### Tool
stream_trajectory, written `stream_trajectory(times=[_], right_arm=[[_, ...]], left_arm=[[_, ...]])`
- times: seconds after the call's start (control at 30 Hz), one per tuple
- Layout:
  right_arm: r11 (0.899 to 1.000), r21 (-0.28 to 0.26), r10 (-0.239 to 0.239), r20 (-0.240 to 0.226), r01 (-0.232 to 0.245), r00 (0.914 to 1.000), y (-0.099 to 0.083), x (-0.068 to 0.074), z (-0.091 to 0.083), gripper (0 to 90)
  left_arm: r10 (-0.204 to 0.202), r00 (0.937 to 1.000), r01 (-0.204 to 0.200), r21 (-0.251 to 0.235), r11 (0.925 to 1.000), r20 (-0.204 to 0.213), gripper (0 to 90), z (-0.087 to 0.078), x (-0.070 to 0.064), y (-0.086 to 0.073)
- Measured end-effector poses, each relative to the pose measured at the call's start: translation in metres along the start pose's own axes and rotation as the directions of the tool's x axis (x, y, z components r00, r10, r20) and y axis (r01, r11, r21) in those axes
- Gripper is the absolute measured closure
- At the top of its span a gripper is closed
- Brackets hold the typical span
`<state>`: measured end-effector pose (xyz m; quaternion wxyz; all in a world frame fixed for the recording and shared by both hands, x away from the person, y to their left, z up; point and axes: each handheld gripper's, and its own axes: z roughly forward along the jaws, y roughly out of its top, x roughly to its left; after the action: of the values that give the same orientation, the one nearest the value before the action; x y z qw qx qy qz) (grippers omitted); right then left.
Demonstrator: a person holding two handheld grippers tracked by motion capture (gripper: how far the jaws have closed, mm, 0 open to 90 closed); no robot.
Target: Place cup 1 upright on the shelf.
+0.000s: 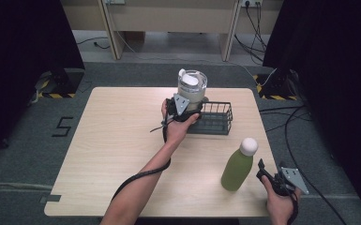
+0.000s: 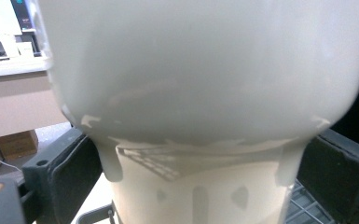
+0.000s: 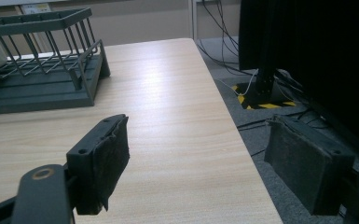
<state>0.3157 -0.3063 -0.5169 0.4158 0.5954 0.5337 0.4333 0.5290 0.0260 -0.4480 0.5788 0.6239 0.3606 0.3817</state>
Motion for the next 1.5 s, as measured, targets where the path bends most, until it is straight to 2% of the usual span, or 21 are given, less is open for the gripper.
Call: stream_trajectory(times=[0.27, 0.9, 1.0, 1.5], right_arm=[[1.0, -0.001, -0.001, 0.001, 0.001, 1.0, 0.0, 0.0, 0.0, 21.1], [1.0, -0.002, -0.008, 0.003, 0.008, 1.0, 0.001, 0.001, 0.0, 21.0], [1.0, -0.002, -0.007, 0.004, 0.007, 1.0, 0.001, 0.001, 0.0, 21.0], [1.0, -0.004, -0.009, 0.005, 0.009, 1.0, 0.001, 0.002, 0.0, 20.9]], left_arm=[[0.013, 0.9999, -0.013, -0.006, 0.9999, 0.001, 4.2, -0.007, 0.003, 0.004], [0.015, 0.9997, -0.015, 0.013, 0.9998, 0.017, 3.6, -0.025, 0.008, 0.001], [-0.002, 0.9998, 0.001, 0.021, 0.9998, 0.02, 3.4, -0.028, 0.008, 0.002], [0.028, 0.9991, -0.029, 0.038, 0.9989, 0.031, 2.8, -0.043, 0.015, 0.004]])
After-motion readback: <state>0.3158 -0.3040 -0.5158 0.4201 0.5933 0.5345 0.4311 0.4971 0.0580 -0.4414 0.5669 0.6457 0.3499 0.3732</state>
